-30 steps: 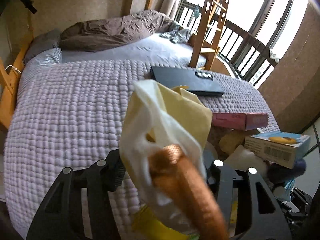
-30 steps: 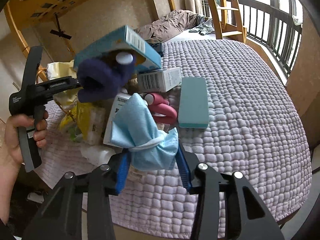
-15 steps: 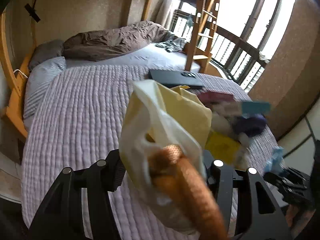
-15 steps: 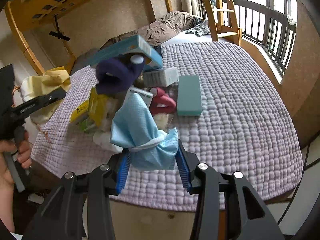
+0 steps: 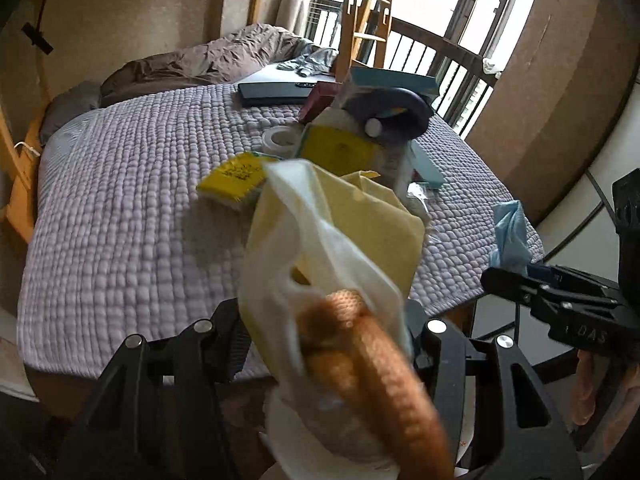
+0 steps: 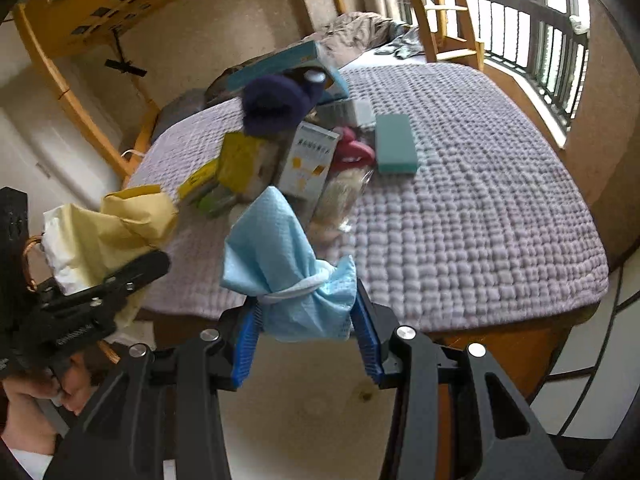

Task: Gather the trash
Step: 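Carry the yellow-white bag and blue mask over the white bin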

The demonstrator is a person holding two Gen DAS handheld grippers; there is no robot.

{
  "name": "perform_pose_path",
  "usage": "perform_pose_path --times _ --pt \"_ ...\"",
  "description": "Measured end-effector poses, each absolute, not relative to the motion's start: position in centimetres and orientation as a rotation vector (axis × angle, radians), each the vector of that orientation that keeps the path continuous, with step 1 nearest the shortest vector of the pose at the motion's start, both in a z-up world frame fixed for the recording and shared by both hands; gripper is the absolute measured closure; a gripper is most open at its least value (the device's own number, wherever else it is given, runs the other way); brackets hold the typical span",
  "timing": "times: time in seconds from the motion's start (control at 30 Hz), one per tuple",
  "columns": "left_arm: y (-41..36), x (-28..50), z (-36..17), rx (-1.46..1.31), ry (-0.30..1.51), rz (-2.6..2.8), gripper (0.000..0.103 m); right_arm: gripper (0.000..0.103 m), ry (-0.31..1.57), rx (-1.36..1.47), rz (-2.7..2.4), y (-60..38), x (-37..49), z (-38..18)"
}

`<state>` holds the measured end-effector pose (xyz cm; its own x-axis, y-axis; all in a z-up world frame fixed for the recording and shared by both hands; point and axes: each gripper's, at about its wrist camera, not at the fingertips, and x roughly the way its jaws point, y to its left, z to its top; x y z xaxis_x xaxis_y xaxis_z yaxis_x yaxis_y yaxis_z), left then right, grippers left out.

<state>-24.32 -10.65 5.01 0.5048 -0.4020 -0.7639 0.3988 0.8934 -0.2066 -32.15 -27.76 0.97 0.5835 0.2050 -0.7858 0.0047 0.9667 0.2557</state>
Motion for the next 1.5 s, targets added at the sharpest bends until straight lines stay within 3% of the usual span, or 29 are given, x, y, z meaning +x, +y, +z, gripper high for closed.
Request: perform_pose_path --times 0.63,1.5 --pt "-12.4 -31.9 2.1 0.041 0.969 -0.393 0.045 0.060 1.015 0.188 0.252 -28.7 -37.3 -0.6" --pt "-13.1 -34.2 -2.4 0.079 1.060 -0.426 0.045 0.060 1.092 0.152 0.230 -27.3 -38.4 -4.6"
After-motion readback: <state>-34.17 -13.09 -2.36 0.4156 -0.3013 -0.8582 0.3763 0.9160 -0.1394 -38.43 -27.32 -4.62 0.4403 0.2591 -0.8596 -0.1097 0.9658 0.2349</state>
